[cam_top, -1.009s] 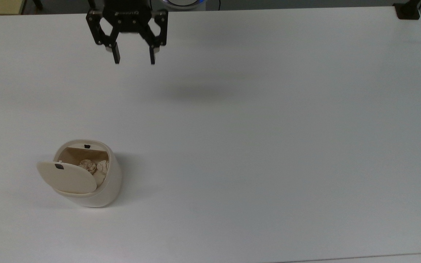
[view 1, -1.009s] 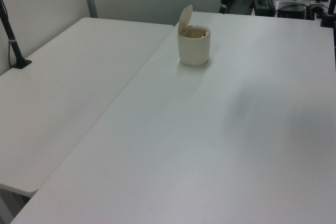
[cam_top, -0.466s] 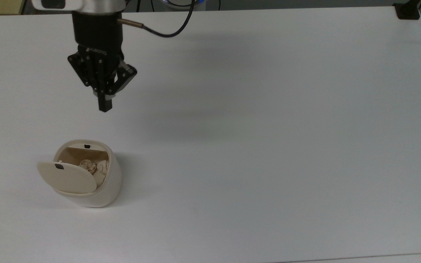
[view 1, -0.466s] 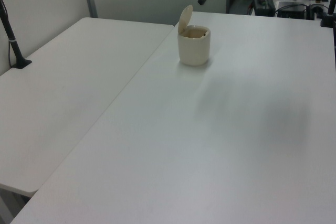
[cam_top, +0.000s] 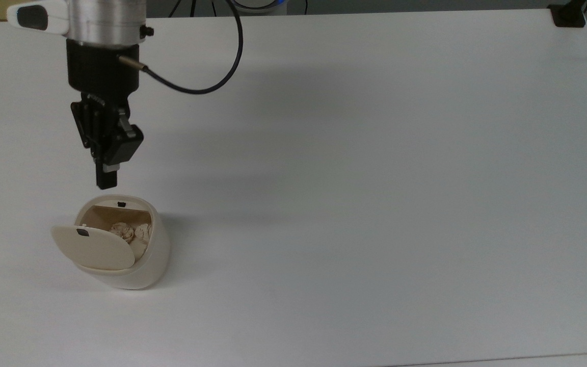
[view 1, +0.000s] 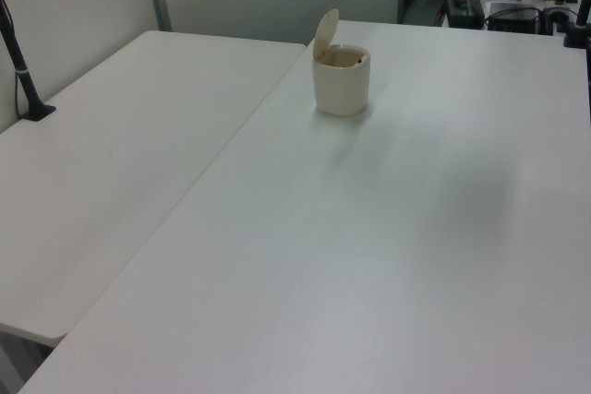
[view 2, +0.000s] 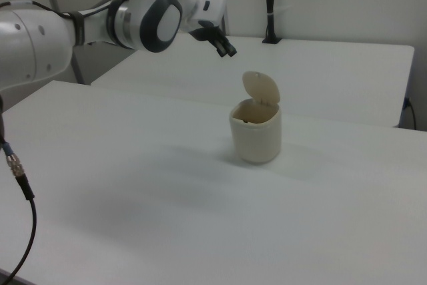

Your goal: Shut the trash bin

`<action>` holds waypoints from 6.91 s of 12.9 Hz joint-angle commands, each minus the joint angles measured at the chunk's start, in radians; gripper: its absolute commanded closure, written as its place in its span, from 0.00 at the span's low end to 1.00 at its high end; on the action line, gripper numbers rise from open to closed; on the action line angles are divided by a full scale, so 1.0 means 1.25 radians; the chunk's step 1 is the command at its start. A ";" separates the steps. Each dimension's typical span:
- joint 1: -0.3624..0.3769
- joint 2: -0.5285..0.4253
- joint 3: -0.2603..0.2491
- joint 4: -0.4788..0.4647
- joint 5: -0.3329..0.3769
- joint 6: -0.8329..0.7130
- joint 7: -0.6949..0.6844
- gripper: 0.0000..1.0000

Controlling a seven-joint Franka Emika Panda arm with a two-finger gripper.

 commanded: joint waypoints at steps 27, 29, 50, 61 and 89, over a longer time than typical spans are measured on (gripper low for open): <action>-0.045 0.092 0.001 -0.046 -0.076 0.259 0.089 1.00; -0.045 0.094 0.001 -0.046 -0.076 0.257 0.088 1.00; -0.076 0.027 0.040 -0.252 -0.076 0.251 -0.117 1.00; -0.073 0.054 0.044 -0.274 -0.103 0.251 -0.148 1.00; 0.021 -0.288 0.131 -0.162 -0.012 -0.609 -0.503 0.00</action>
